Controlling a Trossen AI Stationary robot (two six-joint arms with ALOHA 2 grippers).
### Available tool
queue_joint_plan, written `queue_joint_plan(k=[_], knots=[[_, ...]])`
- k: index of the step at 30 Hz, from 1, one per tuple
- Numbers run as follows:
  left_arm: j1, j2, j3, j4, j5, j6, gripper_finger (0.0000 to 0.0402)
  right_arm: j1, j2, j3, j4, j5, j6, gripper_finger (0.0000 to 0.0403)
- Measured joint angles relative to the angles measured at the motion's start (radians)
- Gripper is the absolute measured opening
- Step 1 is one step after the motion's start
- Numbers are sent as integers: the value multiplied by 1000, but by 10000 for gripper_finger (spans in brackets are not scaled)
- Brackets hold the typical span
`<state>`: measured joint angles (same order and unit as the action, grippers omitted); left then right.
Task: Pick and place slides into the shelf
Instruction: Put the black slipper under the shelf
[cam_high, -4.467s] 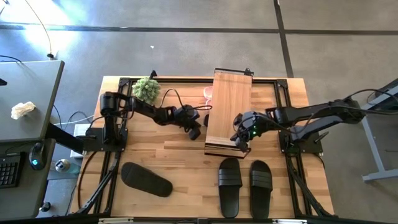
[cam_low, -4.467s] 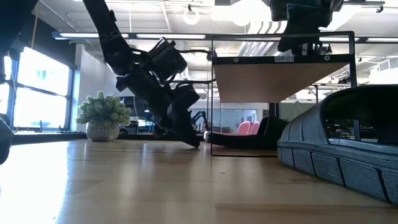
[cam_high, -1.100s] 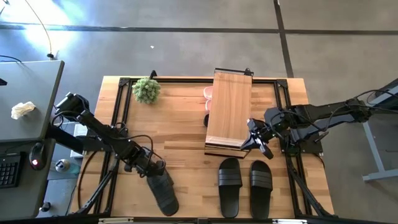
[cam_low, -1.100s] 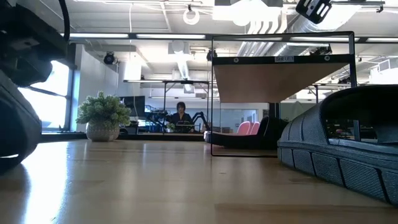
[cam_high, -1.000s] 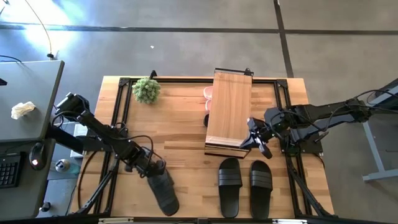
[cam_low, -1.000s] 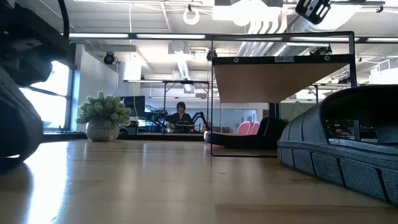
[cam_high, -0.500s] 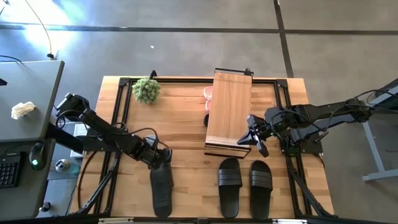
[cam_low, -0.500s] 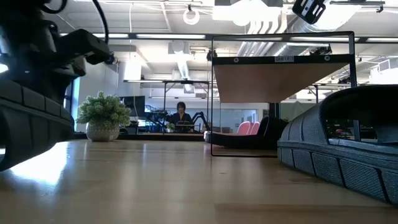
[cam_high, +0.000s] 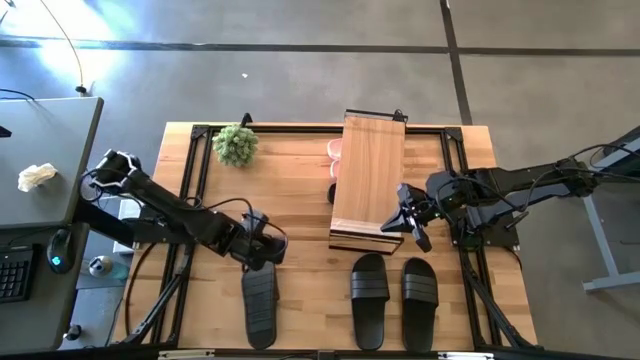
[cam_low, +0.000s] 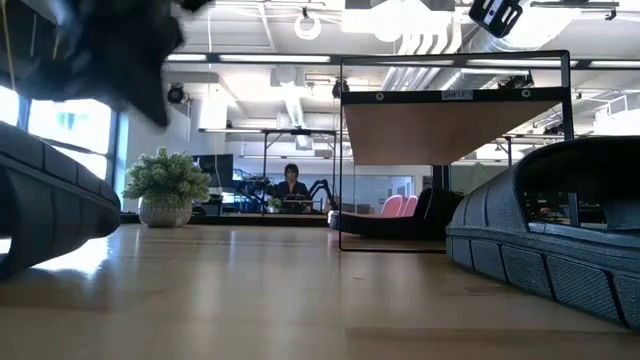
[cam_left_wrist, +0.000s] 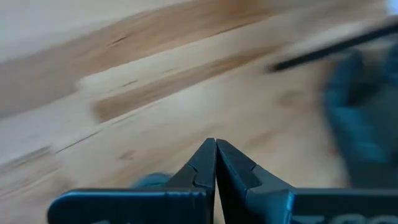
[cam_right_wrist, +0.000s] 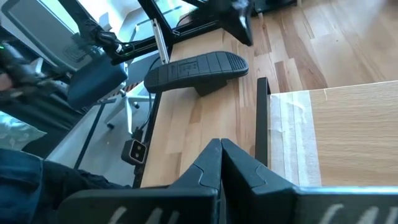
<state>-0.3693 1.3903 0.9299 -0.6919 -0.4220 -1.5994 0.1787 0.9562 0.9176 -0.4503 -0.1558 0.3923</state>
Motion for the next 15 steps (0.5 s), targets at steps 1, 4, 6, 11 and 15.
queue_joint_plan(k=[1, 4, 6, 11, 15], knots=[[-7, 0, 36, 0, -20, 37, 0, 0, 0, 0, 0, 0, 0, 0], [-45, 0, 152, 0, -81, 189, 0, 0, 0, 0, 0, -3, 0, 0], [-82, 0, 231, -6, -120, 298, 0, 0, 0, 0, 0, -11, 0, 0], [-200, 31, 410, -63, -191, 444, 0, 0, 0, 0, 0, -18, 0, 0], [-278, 68, 508, -61, -159, 443, 0, 0, 0, 0, 0, -19, 0, 0]])
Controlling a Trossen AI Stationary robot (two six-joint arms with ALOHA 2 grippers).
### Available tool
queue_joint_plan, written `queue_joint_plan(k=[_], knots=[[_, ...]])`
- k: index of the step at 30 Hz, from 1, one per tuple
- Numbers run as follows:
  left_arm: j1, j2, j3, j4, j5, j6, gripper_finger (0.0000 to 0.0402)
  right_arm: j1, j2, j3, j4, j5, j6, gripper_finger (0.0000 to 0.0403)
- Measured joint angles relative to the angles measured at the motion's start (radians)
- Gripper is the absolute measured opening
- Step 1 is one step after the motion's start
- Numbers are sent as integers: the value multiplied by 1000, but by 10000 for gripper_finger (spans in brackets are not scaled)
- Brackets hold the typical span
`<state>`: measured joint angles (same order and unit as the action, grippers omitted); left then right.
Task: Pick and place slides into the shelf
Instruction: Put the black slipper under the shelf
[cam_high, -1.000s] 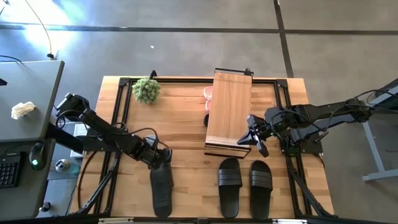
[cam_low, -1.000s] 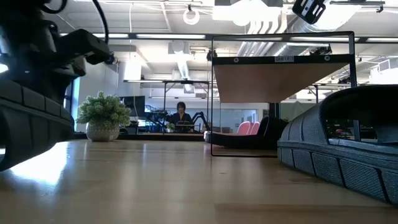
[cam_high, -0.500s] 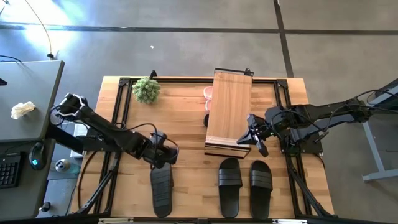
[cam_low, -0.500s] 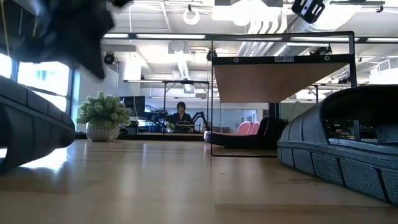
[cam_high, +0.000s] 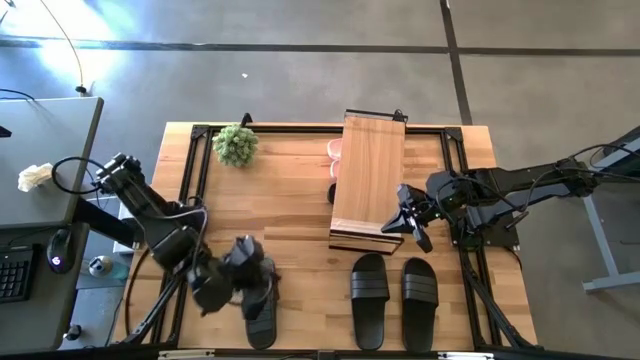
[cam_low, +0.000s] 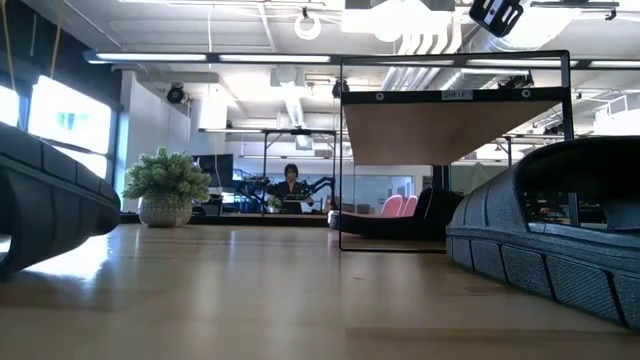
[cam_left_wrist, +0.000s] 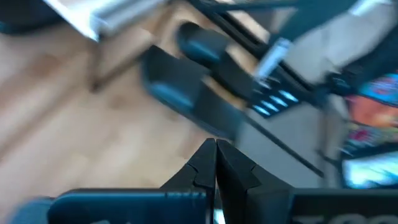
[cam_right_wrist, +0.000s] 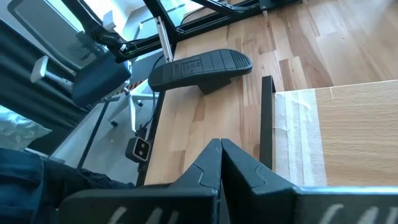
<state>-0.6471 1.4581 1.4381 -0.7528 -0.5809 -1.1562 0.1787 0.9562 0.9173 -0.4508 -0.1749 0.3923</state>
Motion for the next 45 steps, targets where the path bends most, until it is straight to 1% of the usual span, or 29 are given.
queue_joint_plan(k=[4, 7, 10, 13, 17, 23, 26, 29, 33, 38, 45], knots=[[-64, 46, 66, 134, 68, -4, 0, 0, 0, 0, 0, 0, 0, 0], [-110, 86, 109, 266, 76, 17, 0, 0, 0, 0, 0, 0, 1, 0], [-151, 149, 161, 273, 69, 32, 0, 0, 0, 0, 0, 0, 27, 0], [-178, 219, 221, 179, 43, 29, 0, 0, 0, 0, 1, 0, 56, 0], [-194, 315, 312, -15, 8, -3, 0, 0, 0, 0, 12, 10, 84, 0], [-198, 454, 436, -284, 14, -27, 0, 0, 0, 0, 16, 77, 99, 0], [-205, 511, 495, -394, 49, -28, 0, 0, 0, 0, 22, 89, 105, 0], [-209, 558, 567, -508, 131, -45, 0, 0, 0, 0, 25, 77, 104, 0], [-219, 621, 665, -644, 190, -103, 0, 0, 0, 0, 24, 59, 51, 0], [-219, 694, 747, -712, 195, -109, 0, 0, 0, 0, 24, 58, -35, 0], [-217, 787, 762, -721, 216, -107, 0, 0, 0, 0, 23, 58, -87, 0]])
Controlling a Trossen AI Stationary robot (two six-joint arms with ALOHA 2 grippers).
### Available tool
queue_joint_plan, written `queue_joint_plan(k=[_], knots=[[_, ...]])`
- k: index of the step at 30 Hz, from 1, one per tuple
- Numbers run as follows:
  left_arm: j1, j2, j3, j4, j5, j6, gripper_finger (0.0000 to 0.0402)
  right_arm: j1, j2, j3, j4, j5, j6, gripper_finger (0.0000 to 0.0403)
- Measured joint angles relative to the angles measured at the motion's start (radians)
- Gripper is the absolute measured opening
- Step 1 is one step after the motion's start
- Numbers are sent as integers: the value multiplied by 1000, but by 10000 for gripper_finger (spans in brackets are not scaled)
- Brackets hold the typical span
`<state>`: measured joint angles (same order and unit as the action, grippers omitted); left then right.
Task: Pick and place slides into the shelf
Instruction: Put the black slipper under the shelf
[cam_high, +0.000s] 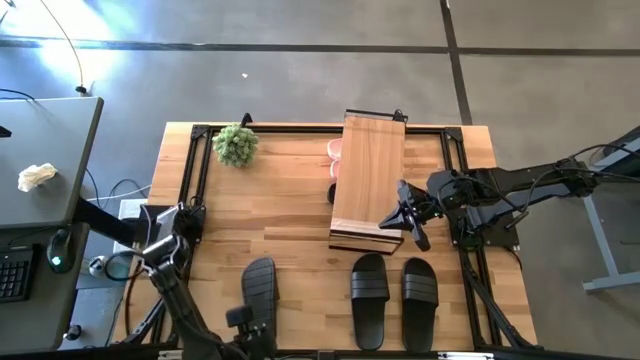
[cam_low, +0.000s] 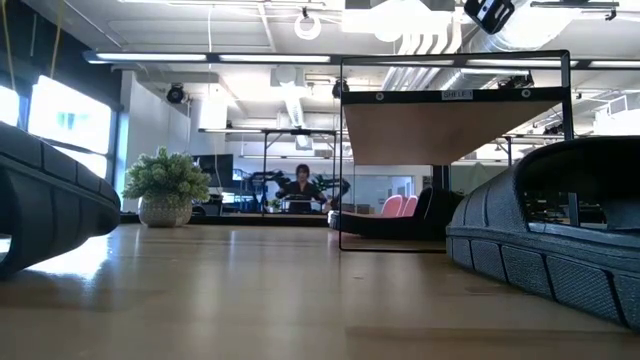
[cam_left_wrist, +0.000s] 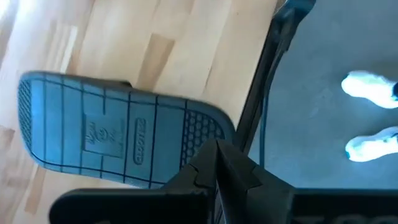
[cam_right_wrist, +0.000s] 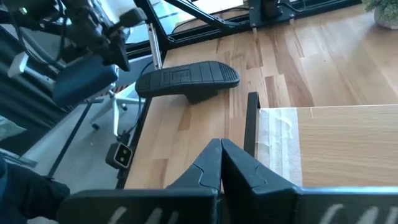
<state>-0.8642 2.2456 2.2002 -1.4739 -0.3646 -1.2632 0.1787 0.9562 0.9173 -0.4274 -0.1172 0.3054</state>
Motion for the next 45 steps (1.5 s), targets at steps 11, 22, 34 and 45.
queue_joint_plan(k=[11, 22, 34, 45], knots=[[0, 24, 0, 62, 86, -79, 1, 0, 0, 0, -1, 9, -31, 0], [0, 24, -6, 83, 174, -46, 124, 0, 0, 0, -1, 35, -45, 0], [14, 24, -97, 80, 213, -99, 236, 0, 0, 0, -1, 42, -53, 0], [42, 30, -224, 53, 114, -109, 208, 0, 0, 0, -1, 68, -53, 0]])
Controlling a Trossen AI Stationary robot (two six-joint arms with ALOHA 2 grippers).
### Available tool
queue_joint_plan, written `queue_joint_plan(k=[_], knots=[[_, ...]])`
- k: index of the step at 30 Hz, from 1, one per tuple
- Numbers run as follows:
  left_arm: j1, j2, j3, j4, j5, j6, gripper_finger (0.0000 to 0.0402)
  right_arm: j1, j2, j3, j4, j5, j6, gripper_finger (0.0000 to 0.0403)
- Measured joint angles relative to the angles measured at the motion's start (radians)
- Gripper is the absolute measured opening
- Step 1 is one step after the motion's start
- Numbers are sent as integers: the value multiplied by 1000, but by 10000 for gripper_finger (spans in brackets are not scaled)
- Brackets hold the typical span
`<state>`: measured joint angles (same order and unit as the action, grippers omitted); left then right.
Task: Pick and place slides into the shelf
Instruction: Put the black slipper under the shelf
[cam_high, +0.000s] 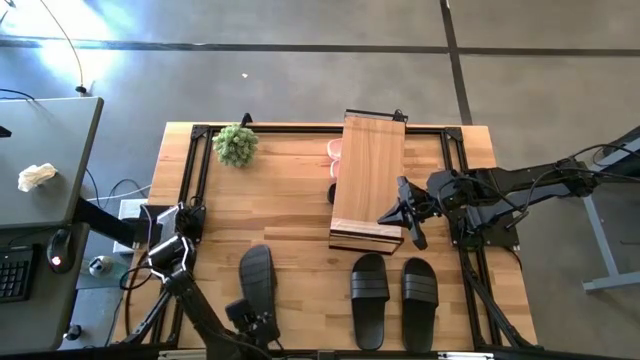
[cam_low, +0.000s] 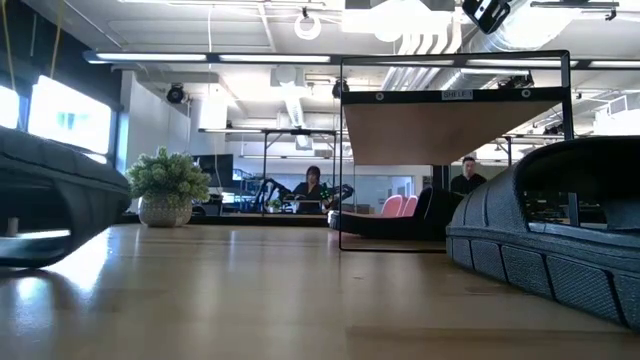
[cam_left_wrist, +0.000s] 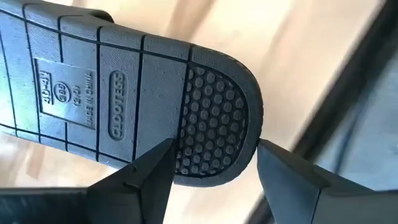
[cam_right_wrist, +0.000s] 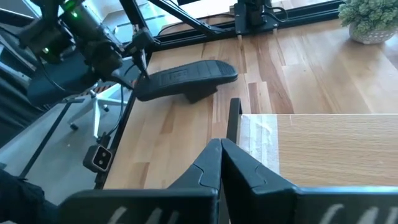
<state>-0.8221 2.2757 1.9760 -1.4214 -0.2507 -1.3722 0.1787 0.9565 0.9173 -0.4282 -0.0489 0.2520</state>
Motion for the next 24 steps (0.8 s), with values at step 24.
queue_joint_plan(k=[24], knots=[[11, -1, -24, -150, -22, -49, 132, 0, 0, 0, -1, 41, -33, 0]])
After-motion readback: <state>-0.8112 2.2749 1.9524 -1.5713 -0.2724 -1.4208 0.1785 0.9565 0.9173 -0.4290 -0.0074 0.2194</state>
